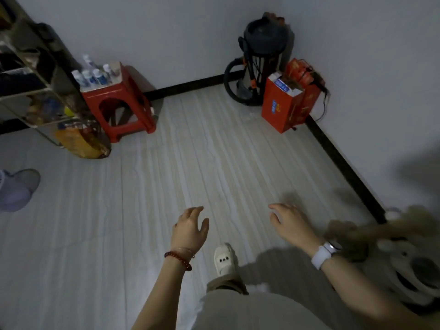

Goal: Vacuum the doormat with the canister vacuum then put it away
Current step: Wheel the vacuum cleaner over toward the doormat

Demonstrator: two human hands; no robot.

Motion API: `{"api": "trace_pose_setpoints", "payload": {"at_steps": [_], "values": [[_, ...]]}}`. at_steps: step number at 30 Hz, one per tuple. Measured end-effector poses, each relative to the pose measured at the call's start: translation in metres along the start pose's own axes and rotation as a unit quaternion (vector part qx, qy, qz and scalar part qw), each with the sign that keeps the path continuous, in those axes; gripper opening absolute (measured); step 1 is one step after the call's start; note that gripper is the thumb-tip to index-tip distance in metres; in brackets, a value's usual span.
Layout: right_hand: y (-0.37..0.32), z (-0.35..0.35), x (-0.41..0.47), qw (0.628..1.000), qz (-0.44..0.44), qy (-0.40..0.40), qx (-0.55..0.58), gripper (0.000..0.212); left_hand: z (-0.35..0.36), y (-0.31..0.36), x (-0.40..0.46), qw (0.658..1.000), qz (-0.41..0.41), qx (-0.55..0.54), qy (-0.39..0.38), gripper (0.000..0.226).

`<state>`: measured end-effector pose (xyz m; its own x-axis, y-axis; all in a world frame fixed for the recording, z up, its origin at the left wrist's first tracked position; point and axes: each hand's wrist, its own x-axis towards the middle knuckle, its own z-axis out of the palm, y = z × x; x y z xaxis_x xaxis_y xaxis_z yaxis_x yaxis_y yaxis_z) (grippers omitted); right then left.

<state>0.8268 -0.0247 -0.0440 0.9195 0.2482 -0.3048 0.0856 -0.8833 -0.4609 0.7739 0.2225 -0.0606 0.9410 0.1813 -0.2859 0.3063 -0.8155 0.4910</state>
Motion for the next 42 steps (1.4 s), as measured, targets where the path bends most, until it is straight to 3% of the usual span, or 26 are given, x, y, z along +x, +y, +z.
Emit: {"api": "trace_pose_setpoints", "payload": {"at_steps": [6, 13, 21, 27, 34, 42], "values": [[-0.065, -0.054, 0.147, 1.0, -0.011, -0.001, 0.006, 0.041, -0.08, 0.017, 0.165, 0.999, 0.036, 0.027, 0.011, 0.044], [-0.088, -0.086, 0.345, 1.0, 0.002, 0.023, 0.002, 0.029, -0.121, 0.025, 0.364, 0.999, 0.03, 0.031, 0.0, 0.046], [-0.119, -0.158, 0.609, 1.0, 0.001, -0.006, 0.03, 0.047, -0.209, 0.069, 0.616, 0.999, 0.034, 0.025, -0.006, 0.047], [-0.153, -0.222, 0.773, 0.999, -0.019, -0.009, 0.041, 0.043, -0.272, 0.09, 0.779, 0.998, 0.061, 0.031, 0.012, 0.045], [-0.158, -0.252, 0.947, 0.993, 0.073, 0.065, 0.061, 0.045, -0.3, 0.105, 0.996, 0.986, 0.137, 0.087, -0.039, 0.046], [-0.164, -0.31, 1.091, 0.969, 0.199, 0.101, 0.105, 0.042, -0.337, 0.179, 1.209, 0.95, 0.245, 0.143, -0.134, 0.041]]}}
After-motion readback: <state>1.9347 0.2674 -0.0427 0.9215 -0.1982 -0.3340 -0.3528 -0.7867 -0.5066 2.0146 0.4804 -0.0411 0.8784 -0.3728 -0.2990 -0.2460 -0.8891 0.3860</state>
